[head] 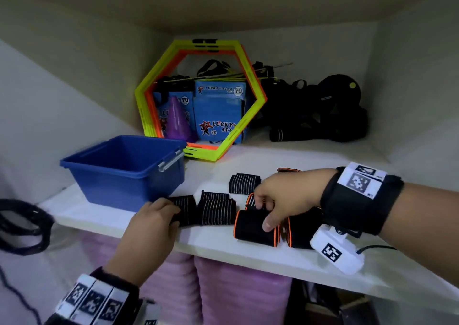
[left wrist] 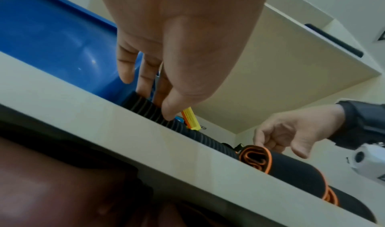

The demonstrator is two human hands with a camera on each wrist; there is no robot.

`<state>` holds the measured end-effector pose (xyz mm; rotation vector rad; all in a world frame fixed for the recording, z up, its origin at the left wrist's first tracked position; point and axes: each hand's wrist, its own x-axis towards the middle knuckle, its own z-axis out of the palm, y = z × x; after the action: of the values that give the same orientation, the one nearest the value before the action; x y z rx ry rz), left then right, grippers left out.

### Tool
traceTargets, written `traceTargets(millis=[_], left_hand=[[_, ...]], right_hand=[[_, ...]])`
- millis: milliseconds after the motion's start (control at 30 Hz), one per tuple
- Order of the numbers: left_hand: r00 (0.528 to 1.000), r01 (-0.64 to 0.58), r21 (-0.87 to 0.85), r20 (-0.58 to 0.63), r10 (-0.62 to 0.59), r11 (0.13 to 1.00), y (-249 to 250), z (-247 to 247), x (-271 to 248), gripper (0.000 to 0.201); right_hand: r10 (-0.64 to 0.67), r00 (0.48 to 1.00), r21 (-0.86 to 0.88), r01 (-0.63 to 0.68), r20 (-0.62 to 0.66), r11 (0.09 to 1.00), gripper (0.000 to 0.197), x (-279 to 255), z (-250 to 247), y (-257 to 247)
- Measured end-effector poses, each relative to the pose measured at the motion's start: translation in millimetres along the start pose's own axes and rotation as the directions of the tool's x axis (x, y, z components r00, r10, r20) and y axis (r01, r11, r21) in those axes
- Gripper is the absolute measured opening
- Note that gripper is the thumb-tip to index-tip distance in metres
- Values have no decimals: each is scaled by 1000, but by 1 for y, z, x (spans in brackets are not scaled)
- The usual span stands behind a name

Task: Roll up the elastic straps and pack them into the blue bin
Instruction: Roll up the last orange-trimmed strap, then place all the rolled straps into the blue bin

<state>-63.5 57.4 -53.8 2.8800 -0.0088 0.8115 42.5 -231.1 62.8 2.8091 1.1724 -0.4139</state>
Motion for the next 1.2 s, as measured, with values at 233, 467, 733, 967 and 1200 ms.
traceTargets(millis=[233, 467, 733, 967, 1200], left_hand=[[1000, 19, -43, 7, -19, 999, -2, -1, 8, 30], [976, 130, -209, -146, -162, 969, 8, -31, -9, 16], [778, 421, -410, -296, -554, 809, -51, -78, -9, 5], [665, 473, -571, -269, -697, 671, -125, -84, 12, 20], [712, 394, -683, -197, -675, 615, -194, -68, 47, 37]], right_hand=[[-38, 999, -66, 39, 22, 997, 51, 7, 5, 0], [-35, 999, 26, 36, -42, 999, 28, 26, -20, 17], [167, 981, 14, -167, -99, 986, 45, 75, -52, 21], [283, 958, -114, -287, -48, 951, 61, 96, -57, 6], [343, 937, -124, -334, 58, 934, 81, 130, -51, 6]])
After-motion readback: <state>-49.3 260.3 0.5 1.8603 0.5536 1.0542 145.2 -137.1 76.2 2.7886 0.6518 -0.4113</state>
